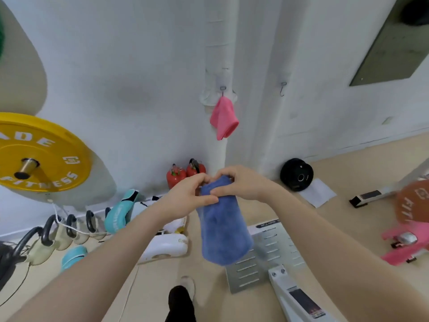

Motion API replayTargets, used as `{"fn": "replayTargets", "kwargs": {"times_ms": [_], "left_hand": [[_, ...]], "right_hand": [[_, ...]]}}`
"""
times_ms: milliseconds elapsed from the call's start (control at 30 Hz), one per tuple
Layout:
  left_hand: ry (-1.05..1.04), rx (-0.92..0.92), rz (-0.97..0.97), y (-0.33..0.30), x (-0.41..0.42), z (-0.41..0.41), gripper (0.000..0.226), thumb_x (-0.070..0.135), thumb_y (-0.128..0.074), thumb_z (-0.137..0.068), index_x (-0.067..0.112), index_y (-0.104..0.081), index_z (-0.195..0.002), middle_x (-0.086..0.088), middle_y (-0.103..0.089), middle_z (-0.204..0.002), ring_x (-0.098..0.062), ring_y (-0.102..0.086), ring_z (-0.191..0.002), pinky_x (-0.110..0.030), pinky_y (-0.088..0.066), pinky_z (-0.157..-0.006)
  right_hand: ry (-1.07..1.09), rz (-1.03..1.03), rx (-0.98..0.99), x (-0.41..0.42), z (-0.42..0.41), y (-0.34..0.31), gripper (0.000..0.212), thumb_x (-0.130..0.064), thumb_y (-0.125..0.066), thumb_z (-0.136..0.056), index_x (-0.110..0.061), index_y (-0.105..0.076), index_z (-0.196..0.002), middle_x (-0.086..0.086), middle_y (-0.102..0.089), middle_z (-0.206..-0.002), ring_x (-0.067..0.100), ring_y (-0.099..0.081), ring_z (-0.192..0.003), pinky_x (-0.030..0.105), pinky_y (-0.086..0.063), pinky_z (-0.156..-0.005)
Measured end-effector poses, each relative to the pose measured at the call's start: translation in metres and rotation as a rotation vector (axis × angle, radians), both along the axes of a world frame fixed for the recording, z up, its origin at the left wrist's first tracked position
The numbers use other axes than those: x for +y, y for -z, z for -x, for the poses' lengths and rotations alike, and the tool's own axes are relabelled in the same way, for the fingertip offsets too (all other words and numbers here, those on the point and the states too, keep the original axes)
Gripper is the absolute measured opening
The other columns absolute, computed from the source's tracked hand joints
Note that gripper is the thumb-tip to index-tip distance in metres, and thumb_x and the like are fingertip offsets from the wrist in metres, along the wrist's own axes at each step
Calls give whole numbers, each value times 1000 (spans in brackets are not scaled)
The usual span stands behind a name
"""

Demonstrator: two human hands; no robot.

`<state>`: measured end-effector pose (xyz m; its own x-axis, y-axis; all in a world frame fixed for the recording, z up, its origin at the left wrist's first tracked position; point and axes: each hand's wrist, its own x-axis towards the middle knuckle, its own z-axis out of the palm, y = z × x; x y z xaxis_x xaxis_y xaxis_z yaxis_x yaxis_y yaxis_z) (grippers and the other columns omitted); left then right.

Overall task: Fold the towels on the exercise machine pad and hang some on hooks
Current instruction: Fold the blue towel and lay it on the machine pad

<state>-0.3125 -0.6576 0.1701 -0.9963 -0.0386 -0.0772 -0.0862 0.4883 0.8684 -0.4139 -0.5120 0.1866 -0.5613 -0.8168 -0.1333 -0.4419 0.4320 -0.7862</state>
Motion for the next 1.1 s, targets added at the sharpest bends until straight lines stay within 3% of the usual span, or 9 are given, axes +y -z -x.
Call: {"fn": "replayTargets", "kwargs": {"times_ms": [133,267,367,500,633,700,833,933,1100], "left_hand": [[117,-17,-31,-8,-56,80,23,29,-67,-74,24,-57,-94,2,-62,-92,-11,-61,-85,-26,-51,-77],[212,-6,-47,-25,-84,168,21,25,-60,-75,21,-58,-95,2,-62,-92,-8,-57,-86,-27,-47,-82],[279,-21,-83,-32,-87,239,2,17,-58,-88,18,-58,-90,11,-56,-71,2,-49,-63,-16,-42,-63],[316,-32,-96,-36,-69,330,16,12,-51,-93,22,-57,-81,20,-53,-48,7,-47,-45,-8,-34,-51],[284,-38,-118,-35,-44,424,13,10,-51,-92,16,-57,-82,12,-50,-54,4,-43,-42,-14,-34,-51],[273,-35,-98,-30,-30,466,14,12,-51,-91,16,-57,-80,8,-49,-59,1,-42,-47,-12,-33,-48],[252,-125,-96,-10,-11,542,13,15,-51,-91,14,-59,-82,7,-51,-60,-1,-43,-46,-18,-35,-53],[209,-196,-105,6,-1,607,14,14,-49,-93,9,-61,-88,5,-48,-57,0,-41,-39,-17,-35,-50],[-22,-175,-69,55,16,677,17,11,-50,-90,7,-66,-85,-5,-58,-66,-19,-49,-63,-30,-42,-66]], "right_hand": [[110,-29,126,-42,74,7,31,-40,-72,-76,-10,-64,-81,-7,-49,-77,6,-46,-72,14,-33,-62],[248,65,69,-56,141,-5,33,-31,-69,-81,-3,-68,-99,4,-57,-110,12,-54,-101,23,-40,-87],[402,188,-111,-51,190,-16,18,-24,-69,-83,-6,-67,-83,2,-62,-80,9,-57,-75,22,-44,-73],[550,257,-196,-33,259,-20,22,-19,-64,-86,-5,-54,-73,-6,-51,-60,3,-48,-55,13,-37,-53],[628,423,-339,-3,336,-23,6,-14,-56,-76,-9,-54,-75,-5,-57,-64,5,-54,-60,13,-41,-55],[671,423,-349,13,378,-19,12,-9,-50,-68,-9,-58,-78,-2,-61,-69,7,-57,-65,14,-43,-59],[786,313,-297,35,457,4,23,5,-49,-83,-14,-62,-83,4,-61,-83,16,-56,-78,24,-43,-72],[859,305,-309,40,525,19,27,5,-49,-88,-21,-56,-84,1,-59,-83,16,-55,-73,23,-42,-60],[1101,340,-409,34,607,68,23,-7,-60,-86,-26,-46,-89,2,-55,-83,17,-51,-72,27,-40,-62]]}}
